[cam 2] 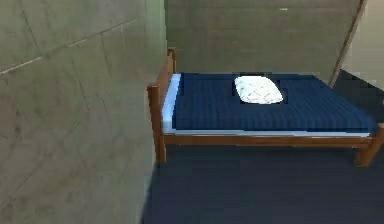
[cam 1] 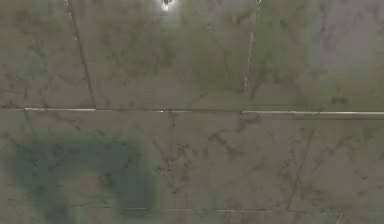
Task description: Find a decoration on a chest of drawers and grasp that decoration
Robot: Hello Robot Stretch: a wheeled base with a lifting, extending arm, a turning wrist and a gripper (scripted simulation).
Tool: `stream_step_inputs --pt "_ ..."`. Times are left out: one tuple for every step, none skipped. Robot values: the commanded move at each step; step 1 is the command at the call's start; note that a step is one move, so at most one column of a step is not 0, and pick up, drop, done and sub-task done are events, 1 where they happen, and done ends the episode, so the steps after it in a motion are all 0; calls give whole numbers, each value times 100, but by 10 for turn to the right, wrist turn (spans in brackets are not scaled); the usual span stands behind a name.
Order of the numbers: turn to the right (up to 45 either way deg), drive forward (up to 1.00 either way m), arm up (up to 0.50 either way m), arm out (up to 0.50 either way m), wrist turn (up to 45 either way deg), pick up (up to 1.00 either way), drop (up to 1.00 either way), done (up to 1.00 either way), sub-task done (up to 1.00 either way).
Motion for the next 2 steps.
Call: stream_step_inputs --pt "-450 0 0 0 0 0 0 0 0" --pt "-450 0 0 0 0 0 0 0 0"
